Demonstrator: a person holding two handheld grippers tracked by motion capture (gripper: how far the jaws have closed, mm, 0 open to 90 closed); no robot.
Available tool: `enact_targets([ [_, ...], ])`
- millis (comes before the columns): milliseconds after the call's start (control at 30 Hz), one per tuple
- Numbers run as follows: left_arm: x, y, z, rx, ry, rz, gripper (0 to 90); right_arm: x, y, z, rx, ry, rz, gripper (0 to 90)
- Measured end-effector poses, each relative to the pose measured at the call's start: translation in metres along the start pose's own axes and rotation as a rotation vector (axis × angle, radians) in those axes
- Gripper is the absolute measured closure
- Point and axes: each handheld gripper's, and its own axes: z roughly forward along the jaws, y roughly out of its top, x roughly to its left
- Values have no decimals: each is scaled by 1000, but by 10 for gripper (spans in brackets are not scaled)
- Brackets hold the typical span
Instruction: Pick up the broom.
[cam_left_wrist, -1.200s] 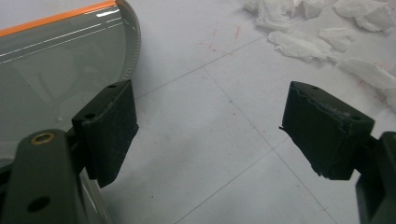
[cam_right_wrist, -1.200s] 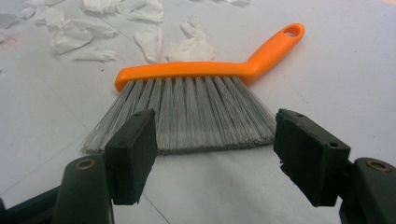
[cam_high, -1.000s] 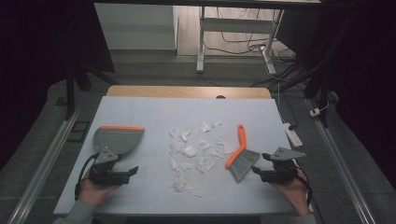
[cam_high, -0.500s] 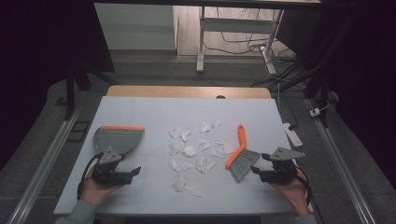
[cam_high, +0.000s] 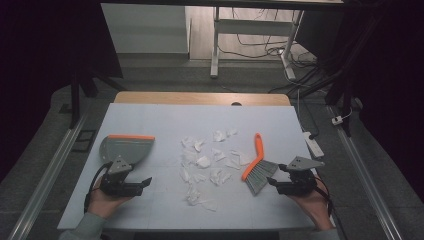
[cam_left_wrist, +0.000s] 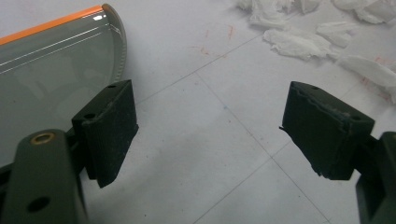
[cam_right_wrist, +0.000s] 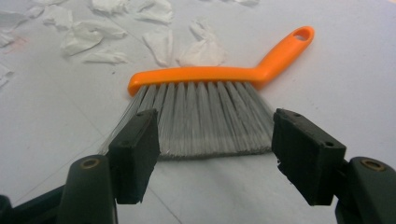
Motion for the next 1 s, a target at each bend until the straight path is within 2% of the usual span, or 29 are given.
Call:
enact_targets([
  [200,0,-1,1,3,-5,3,189,2,10,0,3,-12,45,335],
  [267,-1,-1,0,1,-3,8,190,2,17,2,34,-10,69,337],
  [367,-2,-2,-2,0,4,6,190,2,23,4,53,-4,79,337],
  [467,-3,-3,-2,2,13,12,191,1,42,5,96,-13,106,345],
  [533,-3,-3,-2,1,13,12,192,0,47,5,106,-15,114,349],
  [567,-3,-3,-2,3,13,12,192,-2,56,5,132,-25,136,353],
  [667,-2,-3,-1,4,7,11,194,-6,70,6,163,-30,168,356],
  [800,-3,-4,1,13,8,19,194,-12,87,11,190,-19,191,358],
  [867,-4,-4,1,11,8,21,194,-13,91,13,193,-17,193,360],
  [933,-4,-4,0,10,9,20,194,-15,103,21,224,-22,194,361],
  [1000,-3,-4,0,10,9,18,195,-15,107,24,237,-25,195,361],
])
